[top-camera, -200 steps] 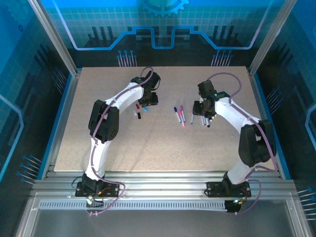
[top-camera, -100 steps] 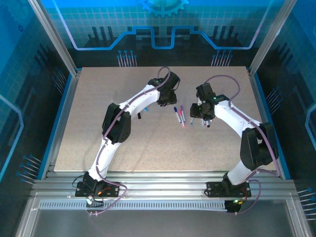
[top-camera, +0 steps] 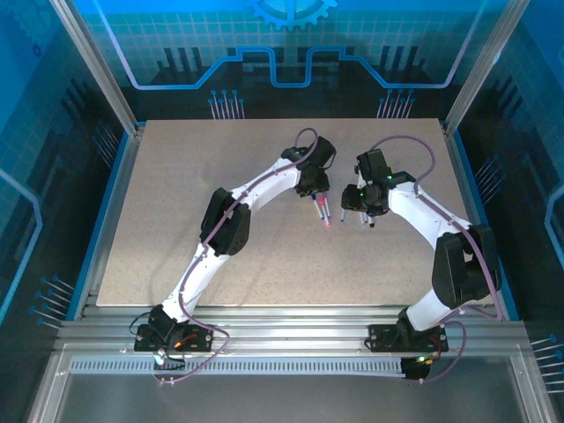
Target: Open the pen caps
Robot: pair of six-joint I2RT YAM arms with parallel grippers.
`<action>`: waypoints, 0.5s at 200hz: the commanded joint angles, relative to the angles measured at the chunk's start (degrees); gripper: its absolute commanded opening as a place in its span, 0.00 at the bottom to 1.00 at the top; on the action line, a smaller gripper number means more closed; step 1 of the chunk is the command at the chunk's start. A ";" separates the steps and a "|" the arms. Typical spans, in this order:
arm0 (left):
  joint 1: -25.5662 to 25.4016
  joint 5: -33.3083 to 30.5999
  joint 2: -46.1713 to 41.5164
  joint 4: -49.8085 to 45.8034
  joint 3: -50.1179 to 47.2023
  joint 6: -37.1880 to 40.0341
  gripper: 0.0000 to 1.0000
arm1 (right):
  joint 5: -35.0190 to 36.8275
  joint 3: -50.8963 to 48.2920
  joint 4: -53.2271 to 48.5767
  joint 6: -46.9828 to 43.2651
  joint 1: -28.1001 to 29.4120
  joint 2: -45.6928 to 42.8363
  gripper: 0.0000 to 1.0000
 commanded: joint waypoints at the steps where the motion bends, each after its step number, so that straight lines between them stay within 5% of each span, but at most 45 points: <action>1: -0.42 0.49 1.98 -2.48 1.54 -1.74 0.43 | -1.68 -0.89 0.14 -0.52 -0.89 -1.80 0.42; 100: -0.24 -1.21 3.98 -3.60 0.52 -2.41 0.37 | -5.03 -2.78 1.98 0.08 -2.04 -0.44 0.40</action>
